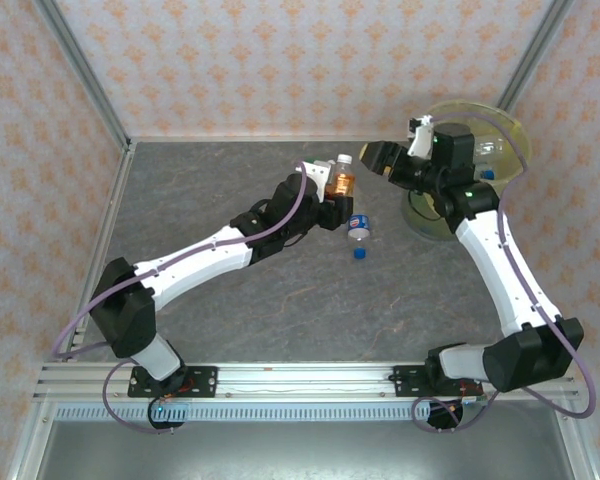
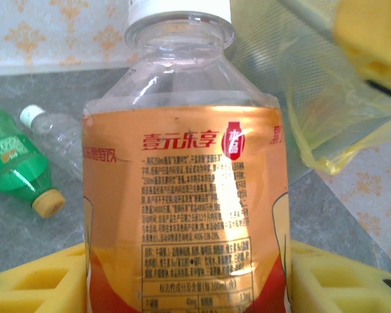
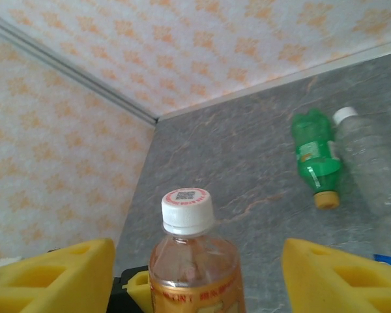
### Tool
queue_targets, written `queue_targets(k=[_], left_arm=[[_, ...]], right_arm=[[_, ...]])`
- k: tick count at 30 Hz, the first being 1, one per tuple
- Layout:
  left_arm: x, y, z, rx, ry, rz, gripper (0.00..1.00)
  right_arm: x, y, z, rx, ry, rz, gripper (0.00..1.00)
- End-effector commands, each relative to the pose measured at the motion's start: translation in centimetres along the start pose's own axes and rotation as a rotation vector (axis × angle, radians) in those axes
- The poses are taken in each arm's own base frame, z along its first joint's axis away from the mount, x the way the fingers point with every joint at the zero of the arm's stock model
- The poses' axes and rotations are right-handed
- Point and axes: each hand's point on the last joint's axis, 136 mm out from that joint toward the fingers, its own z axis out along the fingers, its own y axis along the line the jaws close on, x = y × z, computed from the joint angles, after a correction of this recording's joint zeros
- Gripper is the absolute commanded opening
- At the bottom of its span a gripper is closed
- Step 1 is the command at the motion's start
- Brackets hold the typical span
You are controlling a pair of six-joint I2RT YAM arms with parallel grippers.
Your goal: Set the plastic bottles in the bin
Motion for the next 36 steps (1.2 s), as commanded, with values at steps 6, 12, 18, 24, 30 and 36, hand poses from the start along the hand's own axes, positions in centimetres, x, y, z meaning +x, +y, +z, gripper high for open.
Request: queue_targets(k=[6, 12, 18, 24, 30, 36], left_arm=[[-2.1, -1.4, -1.9, -0.016, -0.071, 0.152, 0.57], [-2.1, -2.3, -2.3, 0.002, -0.077, 0.165, 0.57], [-2.2, -2.9, -2.5, 0.017, -0.08, 0.176, 0.57], [-2.1, -3.6, -2.5, 0.029, -0.073, 0.199, 0.57], [-1.9, -3.9, -2.4, 0.029, -0.069, 0.211, 0.57], [-1.9, -4.0, -2.6, 0.034, -0.069, 0.208, 0.57]], right_arm=[[0.3, 2.9, 1.2, -0.08, 0.073, -0.043, 0.59], [0.7, 2.5, 1.7, -0.063, 0.089, -0.046, 0.54], [1.4, 1.8, 2.1, -0.042, 0.109, -0.044, 0.51], [1.9, 1.4, 2.4, -0.034, 0.124, -0.044, 0.49], [2.3, 1.5, 2.5, -0.036, 0.139, -0.046, 0.4], [2.8, 1.5, 2.6, -0.035, 0.155, -0.052, 0.31]])
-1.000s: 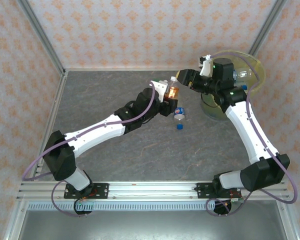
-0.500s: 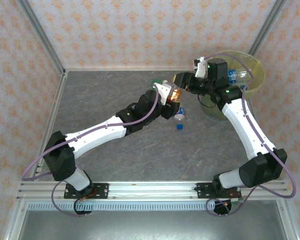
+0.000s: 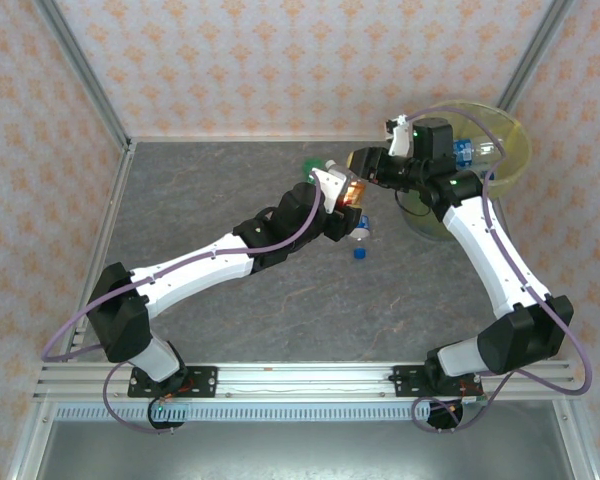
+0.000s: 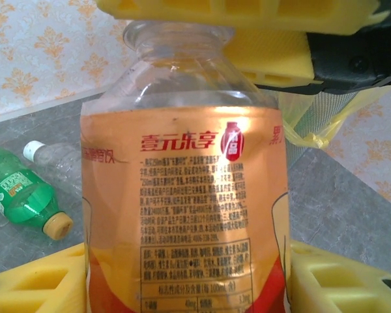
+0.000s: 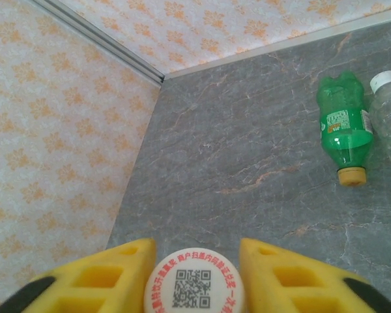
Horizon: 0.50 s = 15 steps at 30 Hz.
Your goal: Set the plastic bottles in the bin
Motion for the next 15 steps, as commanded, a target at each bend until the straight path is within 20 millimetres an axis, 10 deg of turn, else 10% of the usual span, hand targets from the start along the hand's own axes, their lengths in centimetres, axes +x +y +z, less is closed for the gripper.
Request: queue_targets(k=[1, 15], left_arm=[[-2.6, -0.9, -1.5, 0.019, -0.061, 0.01, 0.57], [-3.2, 1.2, -3.6, -0.066, -0.122, -0.032, 0.99]], right_arm=[[0.4, 0.9, 0.0, -0.016, 0.022, -0.016, 0.28], [-4.0, 1.2, -3.1, 0.076, -0.17, 0.0, 0.27]])
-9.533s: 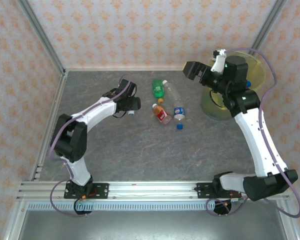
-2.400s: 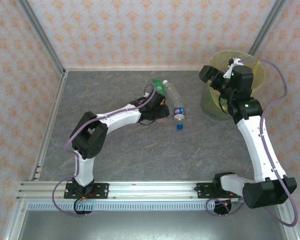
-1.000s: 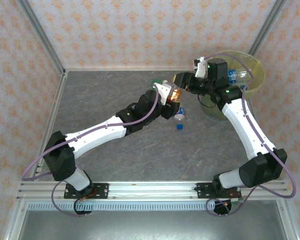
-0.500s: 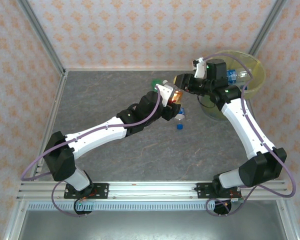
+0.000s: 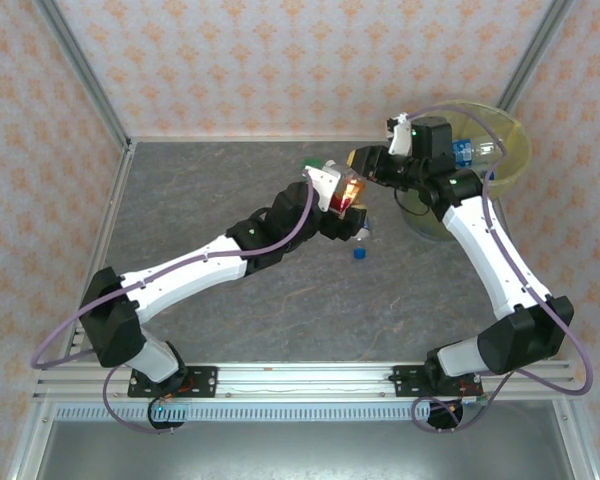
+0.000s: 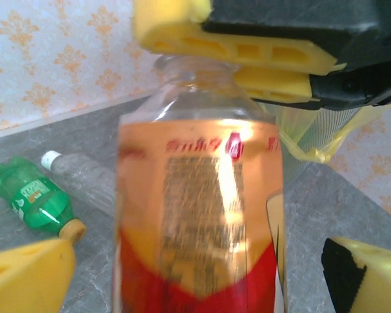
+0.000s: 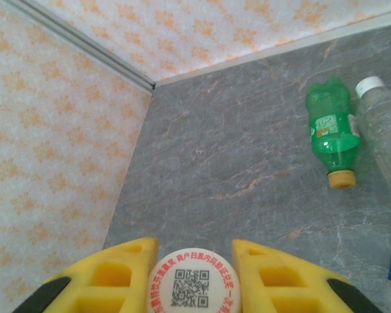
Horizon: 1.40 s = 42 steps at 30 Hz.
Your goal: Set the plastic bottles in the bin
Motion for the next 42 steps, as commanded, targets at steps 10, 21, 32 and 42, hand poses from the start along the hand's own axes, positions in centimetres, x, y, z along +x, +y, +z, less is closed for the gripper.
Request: queue_targets(k=[10, 21, 32, 42], left_arm=[[-2.0, 3.6, -4.2, -0.075, -0.128, -0.097, 0.99], [-0.9, 4.4, -6.3, -0.034, -0.163, -0.178, 0.99], [0.7, 4.9, -7.4, -0.029, -0.162, -0.213, 0.99], [0.6, 5.6, -8.3, -0.042, -0.178, -0.217, 0.99]], right_arm=[[-10.9, -3.5, -11.4, 0.258, -0.461, 0.076, 0.27], [-16.3, -9.7, -22.5, 0.691, -0.789, 0.07, 0.27], [-18.0, -16.3, -25.4, 1.009, -0.893, 0.06, 0.27], [-18.2, -21.1, -23.5, 1.155, -0.849, 0.032, 0.26]])
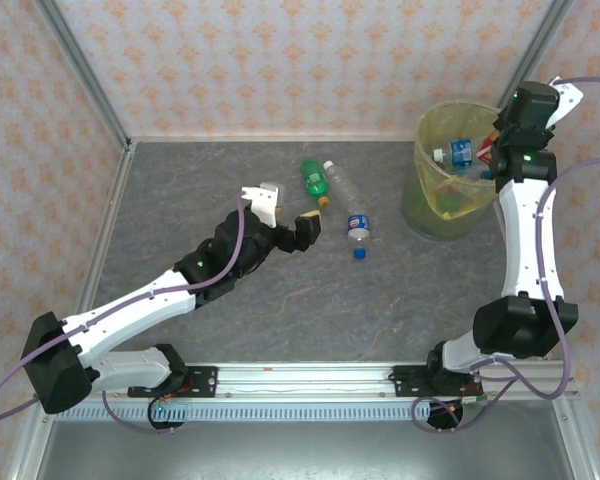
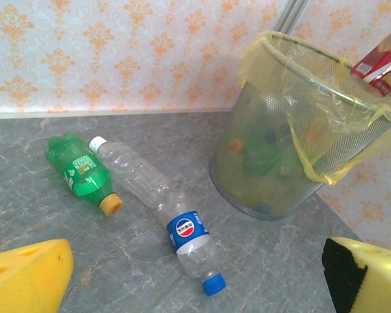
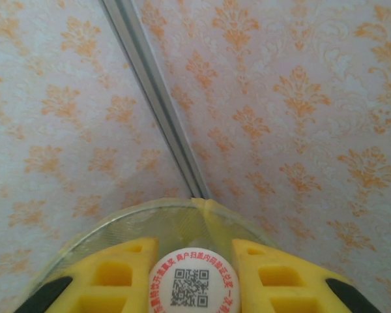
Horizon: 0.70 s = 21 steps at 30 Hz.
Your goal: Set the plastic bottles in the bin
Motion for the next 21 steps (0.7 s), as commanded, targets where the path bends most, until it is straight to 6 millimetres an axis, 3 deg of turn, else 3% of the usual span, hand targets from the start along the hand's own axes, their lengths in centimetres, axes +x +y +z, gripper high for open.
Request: queue_targets(k=[1, 5, 12, 13, 16, 18, 21], left_arm=[[-1.2, 0.1, -0.7, 0.009, -0.045, -0.025, 0.99], [-0.7, 0.5, -0.8, 0.0, -0.039, -0.037, 0.99], [-0.9, 0.8, -0.7, -0.007, -0.037, -0.04, 0.99], [-0.8, 0.9, -0.6, -0.013, -0.033, -0.038, 0.99], [-0.6, 1.1, -0.4, -0.018, -0.021, -0.041, 0.99], [-0.5, 1.0, -0.3, -0.017, -0.016, -0.046, 0.99], [-0.3, 1.0, -0.2, -0.013, -0.01, -0.053, 0.99]], right_arm=[[-0.3, -1.1, 0.9, 0.064, -0.052, -0.024, 0.26], [0.7, -2.5, 1.5, 0.125, -0.066, -0.035, 0.26], [4.3, -3.8, 2.3, 0.127, -0.033, -0.044, 0.27], [4.6, -3.9, 2.4, 0.122, -0.025, -0.04, 0.29], [5.7, -3.0, 2.8, 0.066, 0.033, -0.048, 0.58], [6.0, -2.6, 2.8, 0.047, 0.057, -0.047, 0.69], [5.6, -2.1, 2.3, 0.016, 0.066, -0.042, 0.72]])
